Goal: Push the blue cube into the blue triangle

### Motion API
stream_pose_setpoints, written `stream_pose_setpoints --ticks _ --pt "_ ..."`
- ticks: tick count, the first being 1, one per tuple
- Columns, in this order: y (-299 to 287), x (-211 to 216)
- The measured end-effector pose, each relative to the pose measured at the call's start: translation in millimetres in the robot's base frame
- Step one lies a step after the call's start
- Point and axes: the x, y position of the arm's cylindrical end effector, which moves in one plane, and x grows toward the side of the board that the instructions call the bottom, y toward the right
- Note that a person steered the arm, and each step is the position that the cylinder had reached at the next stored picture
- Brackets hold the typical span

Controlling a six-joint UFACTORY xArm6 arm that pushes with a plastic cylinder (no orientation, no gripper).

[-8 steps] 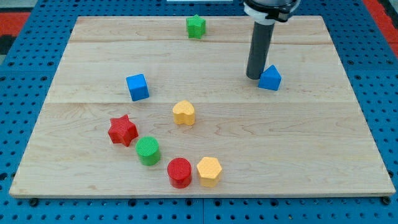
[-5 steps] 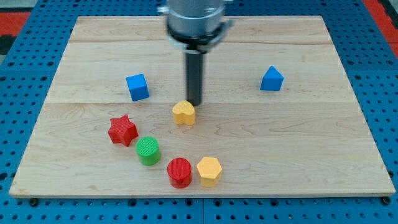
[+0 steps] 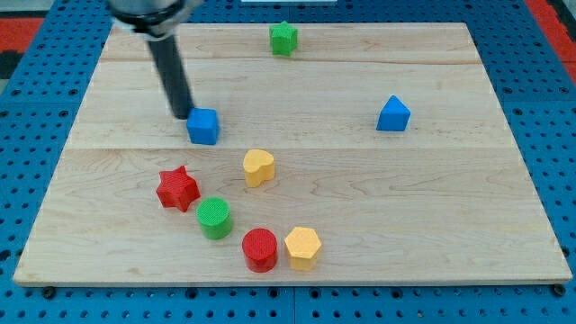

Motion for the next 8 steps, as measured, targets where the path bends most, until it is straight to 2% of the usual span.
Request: stream_pose_setpoints --ticks 1,2,3,4,5,6,7,8 --pt "26 10" --pt "-19 28" --pt "-35 62" --pt "-4 70" --pt "4 24" --pt "42 1" --pt "77 3" --pt "50 7"
